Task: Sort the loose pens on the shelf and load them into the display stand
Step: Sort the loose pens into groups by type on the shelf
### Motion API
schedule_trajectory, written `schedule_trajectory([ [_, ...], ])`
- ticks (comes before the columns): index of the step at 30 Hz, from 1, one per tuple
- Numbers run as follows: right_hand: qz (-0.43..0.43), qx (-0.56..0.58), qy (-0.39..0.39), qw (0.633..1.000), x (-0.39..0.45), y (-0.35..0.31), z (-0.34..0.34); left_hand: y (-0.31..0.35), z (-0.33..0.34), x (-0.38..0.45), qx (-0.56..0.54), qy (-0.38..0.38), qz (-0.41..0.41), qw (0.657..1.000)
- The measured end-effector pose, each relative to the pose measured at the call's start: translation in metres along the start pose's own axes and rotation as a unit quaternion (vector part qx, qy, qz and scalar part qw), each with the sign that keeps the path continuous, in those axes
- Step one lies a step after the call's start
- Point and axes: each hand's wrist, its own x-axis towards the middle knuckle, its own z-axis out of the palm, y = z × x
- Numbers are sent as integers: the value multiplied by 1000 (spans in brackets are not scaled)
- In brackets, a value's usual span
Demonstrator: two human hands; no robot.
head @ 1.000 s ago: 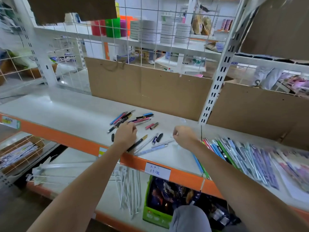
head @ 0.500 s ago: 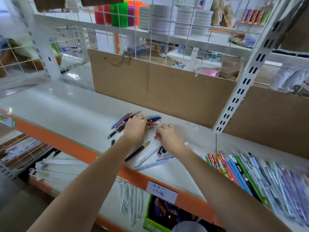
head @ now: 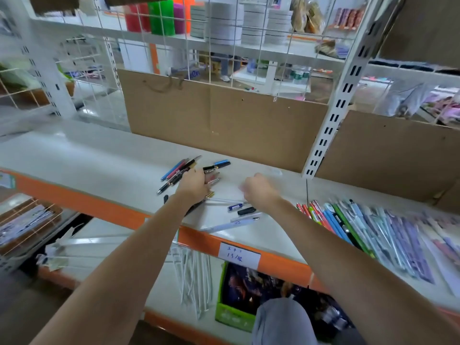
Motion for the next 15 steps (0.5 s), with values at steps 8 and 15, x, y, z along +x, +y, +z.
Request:
schedule_trajectory([
  [8, 87, 589, 52, 802, -47, 6, -15, -3, -16, -28, -126, 20, 92, 987],
  [15, 99, 650, 32, 752, -69, -17, -24, -2, -27, -61, -119, -52, 159, 979],
])
